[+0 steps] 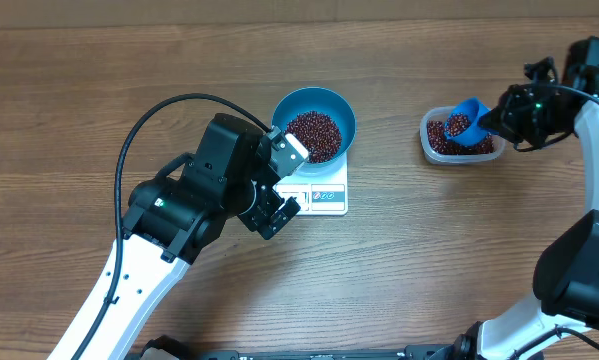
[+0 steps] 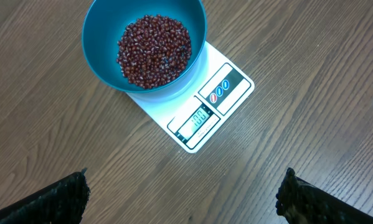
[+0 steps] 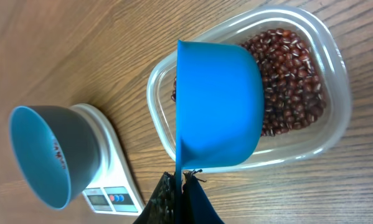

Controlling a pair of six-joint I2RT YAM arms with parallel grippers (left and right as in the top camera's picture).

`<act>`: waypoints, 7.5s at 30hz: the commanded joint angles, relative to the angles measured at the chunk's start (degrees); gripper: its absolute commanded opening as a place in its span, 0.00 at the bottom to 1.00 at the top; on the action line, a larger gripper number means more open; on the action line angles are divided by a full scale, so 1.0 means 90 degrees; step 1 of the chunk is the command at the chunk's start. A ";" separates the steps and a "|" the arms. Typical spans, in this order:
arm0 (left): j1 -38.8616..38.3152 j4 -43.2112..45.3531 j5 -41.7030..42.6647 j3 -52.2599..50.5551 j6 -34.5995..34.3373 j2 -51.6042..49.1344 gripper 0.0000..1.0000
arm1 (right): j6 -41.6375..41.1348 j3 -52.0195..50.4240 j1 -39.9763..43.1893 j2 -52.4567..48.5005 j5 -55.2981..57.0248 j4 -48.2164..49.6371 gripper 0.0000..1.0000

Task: Scoop item into bowl and weigh 150g on scale
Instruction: 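Lift the filled scoop out of the tub with the right gripper, then carry the filled blue scoop over the teal bowl, right gripper, then tip the scoop to pour red beans into the teal bowl, right gripper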

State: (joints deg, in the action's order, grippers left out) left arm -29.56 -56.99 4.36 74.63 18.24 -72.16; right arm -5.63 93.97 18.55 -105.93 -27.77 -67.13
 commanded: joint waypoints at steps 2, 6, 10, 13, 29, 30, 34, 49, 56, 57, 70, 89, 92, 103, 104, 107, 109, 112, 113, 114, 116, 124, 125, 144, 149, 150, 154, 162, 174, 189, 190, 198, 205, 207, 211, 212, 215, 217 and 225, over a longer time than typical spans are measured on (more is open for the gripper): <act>0.0044 0.0029 -0.0036 0.0143 0.0117 0.0017 1.00 | 0.0464 0.0199 0.0279 -0.0017 -0.0952 -0.0114 0.04; 0.0044 0.0029 -0.0036 0.0143 0.0117 0.0017 1.00 | 0.0818 0.0199 0.0391 -0.0017 -0.1523 -0.0274 0.04; 0.0044 0.0029 -0.0036 0.0143 0.0117 0.0017 0.99 | 0.0852 0.0199 0.0413 -0.0017 -0.1712 -0.0318 0.04; 0.0044 0.0029 -0.0036 0.0143 0.0117 0.0017 1.00 | 0.0872 0.0199 0.0413 -0.0017 -0.1904 -0.0316 0.04; 0.0044 0.0029 -0.0036 0.0143 0.0117 0.0017 1.00 | 0.1523 0.0199 0.0180 0.0046 -0.2929 -0.0420 0.04; 0.0044 0.0029 -0.0036 0.0143 0.0117 0.0017 1.00 | 0.1518 0.0202 0.0134 0.0063 -0.2929 -0.0401 0.04; 0.0044 0.0029 -0.0036 0.0143 0.0117 0.0017 1.00 | 0.1515 0.0321 -0.0102 0.0136 -0.2929 -0.0391 0.04; 0.0044 0.0029 -0.0036 0.0143 0.0117 0.0017 0.99 | 0.1443 0.1156 -0.1817 0.0199 -0.2246 -0.0345 0.04; 0.0044 0.0029 -0.0036 0.0143 0.0117 0.0017 0.99 | 0.1103 0.1273 -0.2635 0.0199 -0.1243 -0.0044 0.04; 0.0044 0.0029 -0.0036 0.0143 0.0117 0.0017 1.00 | 0.1105 0.1277 -0.2747 0.0199 -0.1154 -0.0019 0.04; 0.0044 0.0029 -0.0036 0.0143 0.0117 0.0017 0.99 | 0.0651 0.1277 -0.3934 0.0199 0.0976 0.0406 0.04; 0.0044 0.0029 -0.0036 0.0143 0.0117 0.0017 0.99 | 0.0430 0.1275 -0.5202 0.0199 0.3512 0.0695 0.04; 0.0044 0.0029 -0.0036 0.0143 0.0117 0.0017 1.00 | 0.0427 0.1275 -0.5263 0.0199 0.3585 0.0741 0.04; 0.0044 0.0029 -0.0036 0.0143 0.0117 0.0017 1.00 | 0.0381 0.1275 -0.5270 0.0199 0.3587 0.0738 0.04; 0.0044 0.0029 -0.0036 0.0143 0.0117 0.0017 1.00 | 0.0381 0.1275 -0.5270 0.0199 0.3587 0.0738 0.04; 0.0044 0.0029 -0.0036 0.0143 0.0117 0.0017 0.99 | 0.0381 0.1275 -0.5270 0.0199 0.3587 0.0738 0.04; 0.0044 0.0029 -0.0036 0.0143 0.0117 0.0017 1.00 | 0.0381 0.1275 -0.5270 0.0199 0.3587 0.0741 0.04; 0.0044 0.0029 -0.0036 0.0143 0.0117 0.0017 0.99 | 0.0299 0.1275 -0.5275 0.0199 0.3745 0.0736 0.04; 0.0044 0.0029 -0.0036 0.0143 0.0117 0.0017 1.00 | 0.0287 0.1275 -0.5275 0.0199 0.3781 0.0736 0.04; 0.0044 0.0029 -0.0036 0.0143 0.0117 0.0017 1.00 | 0.0287 0.1275 -0.5275 0.0199 0.3801 0.0733 0.04; 0.0044 0.0029 -0.0036 0.0143 0.0117 0.0017 0.99 | 0.0284 0.1275 -0.5275 0.0199 0.3798 0.0733 0.04; 0.0044 0.0029 -0.0036 0.0143 0.0117 0.0017 1.00 | 0.0287 0.1275 -0.5357 0.0199 0.3825 0.0738 0.04; 0.0044 0.0029 -0.0036 0.0143 0.0117 0.0017 1.00 | 0.0287 0.1275 -0.5379 0.0199 0.3830 0.0738 0.04; 0.0044 0.0029 -0.0036 0.0143 0.0117 0.0017 0.99 | 0.0287 0.1275 -0.5493 0.0199 0.4039 0.0736 0.04; 0.0044 0.0029 -0.0036 0.0143 0.0117 0.0017 0.99 | 0.0289 0.1275 -0.5493 0.0199 0.4039 0.0736 0.04; 0.0044 0.0029 -0.0036 0.0143 0.0117 0.0017 1.00 | 0.0287 0.1275 -0.5493 0.0199 0.4039 0.0736 0.04; 0.0044 0.0029 -0.0036 0.0143 0.0117 0.0017 0.99 | 0.0289 0.1275 -0.5493 0.0199 0.4041 0.0738 0.04; 0.0044 0.0029 -0.0036 0.0143 0.0117 0.0017 0.99 | 0.0287 0.1275 -0.5496 0.0199 0.4136 0.0736 0.04; 0.0044 0.0029 -0.0036 0.0143 0.0117 0.0017 1.00 | 0.0289 0.1275 -0.5574 0.0199 0.4289 0.0736 0.04; 0.0044 0.0029 -0.0036 0.0143 0.0117 0.0017 1.00 | 0.0289 0.1275 -0.5668 0.0199 0.4418 0.0736 0.04; 0.0044 0.0029 -0.0036 0.0143 0.0117 0.0017 1.00 | 0.0289 0.1275 -0.5668 0.0199 0.4418 0.0736 0.04; 0.0044 0.0029 -0.0036 0.0143 0.0117 0.0017 1.00 | 0.0291 0.1275 -0.5685 0.0199 0.4452 0.0736 0.04; 0.0044 0.0029 -0.0036 0.0143 0.0117 0.0017 0.99 | 0.0294 0.1275 -0.5872 0.0199 0.5022 0.0675 0.04; 0.0044 0.0029 -0.0036 0.0143 0.0117 0.0017 1.00 | 0.0296 0.1275 -0.5918 0.0199 0.5102 0.0673 0.04; 0.0044 0.0029 -0.0036 0.0143 0.0117 0.0017 1.00 | 0.0294 0.1275 -0.5928 0.0199 0.5132 0.0682 0.04; 0.0044 0.0029 -0.0036 0.0143 0.0117 0.0017 0.99 | 0.0294 0.1275 -0.5928 0.0199 0.5132 0.0687 0.04; 0.0044 0.0029 -0.0036 0.0143 0.0117 0.0017 1.00 | 0.0294 0.1275 -0.5928 0.0199 0.5132 0.0690 0.04; 0.0044 0.0029 -0.0036 0.0143 0.0117 0.0017 1.00 | 0.0294 0.1275 -0.5928 0.0199 0.5132 0.0690 0.04; 0.0044 0.0029 -0.0036 0.0143 0.0117 0.0017 1.00 | 0.0291 0.1275 -0.5928 0.0199 0.5129 0.0692 0.04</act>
State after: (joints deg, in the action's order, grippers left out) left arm -29.56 -56.99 4.23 74.63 18.24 -72.16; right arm -2.79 103.50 -34.83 -105.93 17.37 -61.23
